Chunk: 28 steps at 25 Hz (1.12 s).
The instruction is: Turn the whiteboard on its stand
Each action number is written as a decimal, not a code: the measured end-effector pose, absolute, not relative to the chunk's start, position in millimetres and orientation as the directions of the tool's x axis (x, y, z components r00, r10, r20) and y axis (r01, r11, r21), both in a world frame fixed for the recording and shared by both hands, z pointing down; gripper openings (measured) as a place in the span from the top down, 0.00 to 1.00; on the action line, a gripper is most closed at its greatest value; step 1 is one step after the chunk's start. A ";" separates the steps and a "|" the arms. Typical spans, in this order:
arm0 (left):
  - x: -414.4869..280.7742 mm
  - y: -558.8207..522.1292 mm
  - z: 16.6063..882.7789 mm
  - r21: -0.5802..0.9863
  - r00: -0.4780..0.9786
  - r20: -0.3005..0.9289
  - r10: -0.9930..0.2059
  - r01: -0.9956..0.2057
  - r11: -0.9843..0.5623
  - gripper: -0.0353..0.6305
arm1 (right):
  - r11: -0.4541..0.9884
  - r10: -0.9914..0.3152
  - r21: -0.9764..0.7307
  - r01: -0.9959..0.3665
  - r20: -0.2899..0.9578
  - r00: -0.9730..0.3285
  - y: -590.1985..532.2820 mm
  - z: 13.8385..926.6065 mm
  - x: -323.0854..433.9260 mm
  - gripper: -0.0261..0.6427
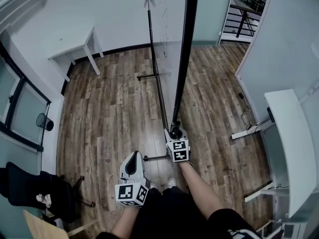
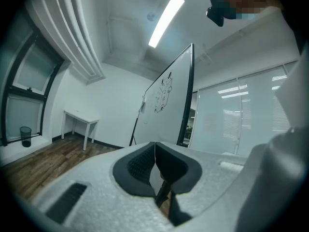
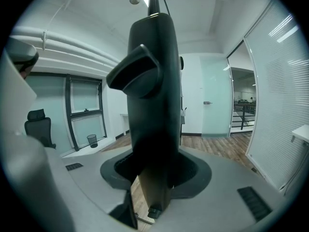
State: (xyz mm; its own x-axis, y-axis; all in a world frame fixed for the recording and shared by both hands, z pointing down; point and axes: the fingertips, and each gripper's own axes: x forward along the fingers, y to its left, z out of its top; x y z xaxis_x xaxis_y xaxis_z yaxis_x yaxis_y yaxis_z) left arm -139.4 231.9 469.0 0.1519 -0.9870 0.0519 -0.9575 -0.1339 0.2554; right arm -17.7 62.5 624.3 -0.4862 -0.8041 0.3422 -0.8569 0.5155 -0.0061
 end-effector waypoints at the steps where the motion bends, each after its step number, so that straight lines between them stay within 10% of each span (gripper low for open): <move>1: -138.9 232.8 469.0 0.258 0.160 0.052 -0.986 -0.956 -0.141 0.92 | 0.514 -0.805 -0.006 -0.858 0.342 -0.485 66.5 624.7 -16.5 0.71; 28: -127.7 224.9 474.7 0.258 0.250 0.067 -0.966 -0.940 -0.226 0.92 | 0.499 -0.796 -0.044 -0.866 0.372 -0.478 147.5 623.3 -1.3 0.70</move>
